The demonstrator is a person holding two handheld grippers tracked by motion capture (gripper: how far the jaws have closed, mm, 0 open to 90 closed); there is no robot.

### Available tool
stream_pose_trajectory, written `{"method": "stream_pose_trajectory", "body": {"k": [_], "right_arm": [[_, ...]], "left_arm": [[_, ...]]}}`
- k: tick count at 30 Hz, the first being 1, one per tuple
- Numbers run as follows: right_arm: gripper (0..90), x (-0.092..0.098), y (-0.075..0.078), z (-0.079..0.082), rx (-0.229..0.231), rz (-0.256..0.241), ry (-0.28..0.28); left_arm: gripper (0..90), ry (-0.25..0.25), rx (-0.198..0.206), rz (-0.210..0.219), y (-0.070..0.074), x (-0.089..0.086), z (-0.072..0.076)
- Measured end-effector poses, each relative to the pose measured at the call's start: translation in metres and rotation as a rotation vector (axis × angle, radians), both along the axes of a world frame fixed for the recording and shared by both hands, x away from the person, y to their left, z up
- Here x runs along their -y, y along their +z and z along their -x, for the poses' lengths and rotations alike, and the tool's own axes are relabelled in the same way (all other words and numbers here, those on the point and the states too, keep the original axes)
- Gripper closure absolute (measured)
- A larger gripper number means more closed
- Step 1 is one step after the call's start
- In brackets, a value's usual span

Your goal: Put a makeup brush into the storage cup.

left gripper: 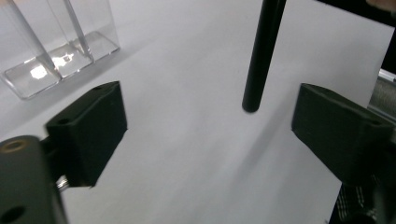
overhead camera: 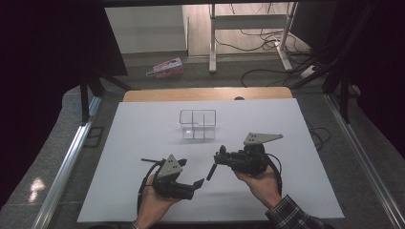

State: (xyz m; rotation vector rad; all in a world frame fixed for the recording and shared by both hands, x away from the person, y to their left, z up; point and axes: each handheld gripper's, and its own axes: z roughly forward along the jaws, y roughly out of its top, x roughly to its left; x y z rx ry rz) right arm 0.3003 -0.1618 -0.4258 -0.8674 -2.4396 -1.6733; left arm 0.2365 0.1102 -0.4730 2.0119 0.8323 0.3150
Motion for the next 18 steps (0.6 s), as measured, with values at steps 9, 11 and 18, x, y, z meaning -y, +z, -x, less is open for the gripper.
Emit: {"method": "stream_pose_trajectory", "body": {"k": [9, 11, 18], "right_arm": [[78.6, 0.002, 0.003, -0.002, 0.028, 0.020, 0.011], [78.6, 0.002, 0.004, -0.002, 0.037, 0.025, 0.012], [78.6, 0.001, 0.006, -0.004, 0.063, 0.051, 0.024]], "left_arm": [[4.6, 0.009, -0.009, -0.034, -0.001, -0.015, 0.007], [3.7, 0.012, -0.013, -0.028, -0.001, -0.020, 0.009], [2.8, 0.041, -0.008, -0.049, -0.001, -0.035, 0.015]]}}
